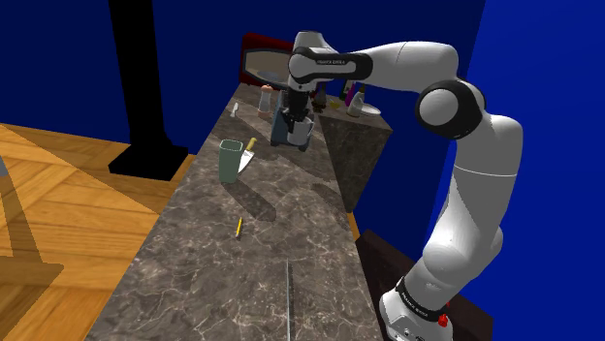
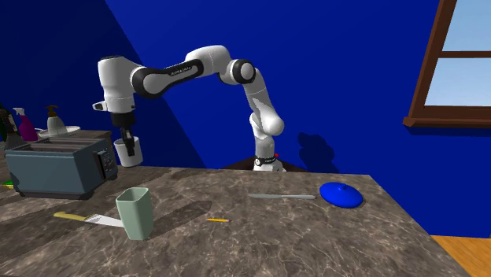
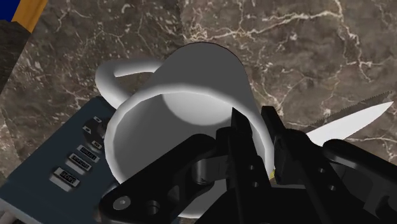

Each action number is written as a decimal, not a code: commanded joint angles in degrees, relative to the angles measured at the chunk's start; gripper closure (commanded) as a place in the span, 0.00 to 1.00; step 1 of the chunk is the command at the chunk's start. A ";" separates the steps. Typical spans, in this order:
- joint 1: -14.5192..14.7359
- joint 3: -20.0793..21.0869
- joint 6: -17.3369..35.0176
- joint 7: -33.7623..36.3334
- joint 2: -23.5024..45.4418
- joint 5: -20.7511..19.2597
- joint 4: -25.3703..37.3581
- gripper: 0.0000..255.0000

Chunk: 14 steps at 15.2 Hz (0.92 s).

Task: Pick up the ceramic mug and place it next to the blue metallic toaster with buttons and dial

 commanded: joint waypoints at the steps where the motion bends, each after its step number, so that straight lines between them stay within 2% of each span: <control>1: -0.04 -0.02 1.55 0.13 0.07 -0.06 -1.43 1.00; 14: -0.10 -0.28 10.53 1.00 2.30 -0.72 -8.23 1.00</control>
